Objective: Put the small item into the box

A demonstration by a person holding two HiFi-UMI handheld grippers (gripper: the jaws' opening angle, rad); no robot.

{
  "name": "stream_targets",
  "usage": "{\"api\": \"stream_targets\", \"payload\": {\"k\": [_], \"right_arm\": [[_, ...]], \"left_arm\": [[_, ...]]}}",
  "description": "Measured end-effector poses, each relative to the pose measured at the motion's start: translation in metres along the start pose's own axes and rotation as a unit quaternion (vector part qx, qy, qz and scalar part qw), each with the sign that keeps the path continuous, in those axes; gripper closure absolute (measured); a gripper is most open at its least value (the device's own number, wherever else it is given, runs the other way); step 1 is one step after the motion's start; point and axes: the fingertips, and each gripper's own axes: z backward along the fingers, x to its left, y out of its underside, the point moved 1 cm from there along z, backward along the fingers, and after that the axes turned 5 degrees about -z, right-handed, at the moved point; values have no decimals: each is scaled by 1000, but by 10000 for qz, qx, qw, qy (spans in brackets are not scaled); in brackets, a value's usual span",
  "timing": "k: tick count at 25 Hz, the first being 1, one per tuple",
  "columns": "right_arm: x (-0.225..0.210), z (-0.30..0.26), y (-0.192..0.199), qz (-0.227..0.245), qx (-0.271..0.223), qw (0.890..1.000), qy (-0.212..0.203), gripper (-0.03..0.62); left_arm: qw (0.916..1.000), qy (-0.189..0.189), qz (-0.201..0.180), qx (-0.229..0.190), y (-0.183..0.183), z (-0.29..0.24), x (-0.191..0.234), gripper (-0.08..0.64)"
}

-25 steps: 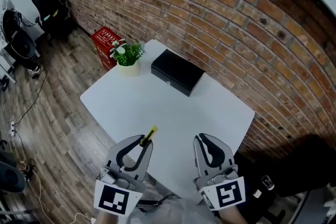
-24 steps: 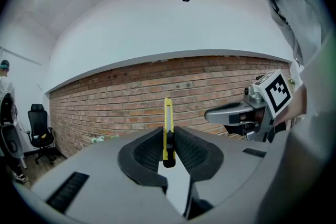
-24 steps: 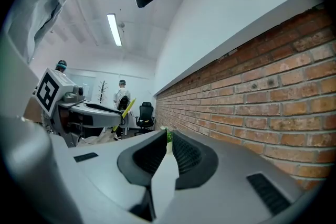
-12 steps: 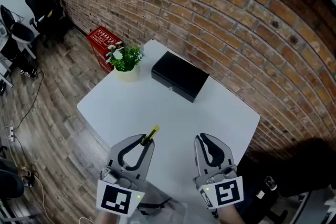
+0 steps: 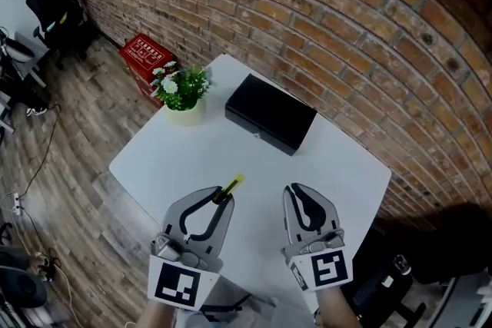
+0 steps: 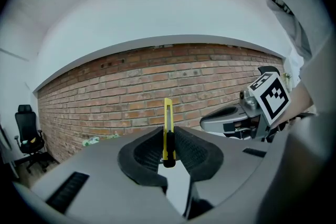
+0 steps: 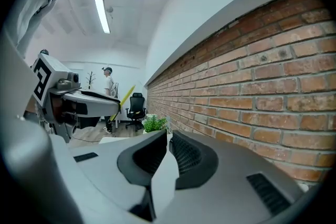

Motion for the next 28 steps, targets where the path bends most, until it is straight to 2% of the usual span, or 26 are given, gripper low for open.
{"api": "stream_targets", "payload": {"k": [18, 28], "right_arm": [[-20, -137, 68, -255, 601, 9962, 571, 532], [-38, -190, 117, -432, 1093, 9870, 1100, 531]], "left_arm": [[9997, 209, 122, 80, 65, -65, 70, 492], [9990, 341, 199, 207, 97, -86, 90, 492]]}}
